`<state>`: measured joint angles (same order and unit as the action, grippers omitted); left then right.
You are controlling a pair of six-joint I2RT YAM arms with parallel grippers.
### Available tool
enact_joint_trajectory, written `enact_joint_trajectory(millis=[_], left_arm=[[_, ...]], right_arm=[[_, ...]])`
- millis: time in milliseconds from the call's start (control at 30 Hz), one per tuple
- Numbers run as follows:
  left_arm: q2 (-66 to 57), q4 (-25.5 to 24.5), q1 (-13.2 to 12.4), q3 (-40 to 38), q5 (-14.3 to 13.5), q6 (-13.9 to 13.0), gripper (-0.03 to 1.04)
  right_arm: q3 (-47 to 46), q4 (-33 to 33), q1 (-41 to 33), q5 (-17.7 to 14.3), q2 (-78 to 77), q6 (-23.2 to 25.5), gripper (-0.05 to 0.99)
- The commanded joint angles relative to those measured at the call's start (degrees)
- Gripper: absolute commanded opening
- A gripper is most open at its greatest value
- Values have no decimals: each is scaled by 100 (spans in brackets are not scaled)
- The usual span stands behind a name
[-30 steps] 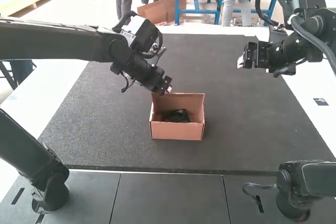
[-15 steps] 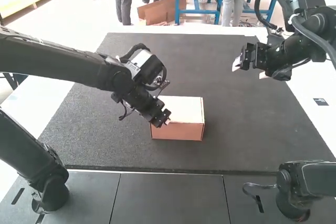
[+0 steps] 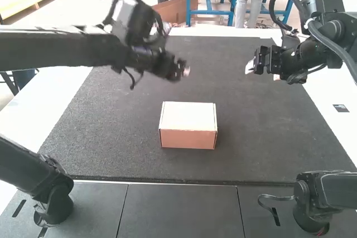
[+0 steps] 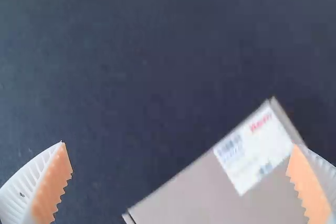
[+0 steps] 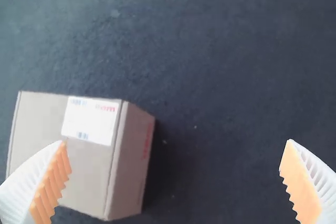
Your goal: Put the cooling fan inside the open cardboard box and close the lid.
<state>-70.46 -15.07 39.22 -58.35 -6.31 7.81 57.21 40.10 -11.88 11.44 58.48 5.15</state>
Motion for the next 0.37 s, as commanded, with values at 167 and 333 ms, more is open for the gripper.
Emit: enact_joint_trajectory(millis=[167, 333], left_arm=[[1254, 901, -793, 790, 209, 194, 97], [2361, 2395, -1277, 2196, 490, 185, 97]], right_arm=[[-1010, -1883, 107, 34, -873, -436, 91], [-1792, -3069, 107, -177, -1594, -409, 91]])
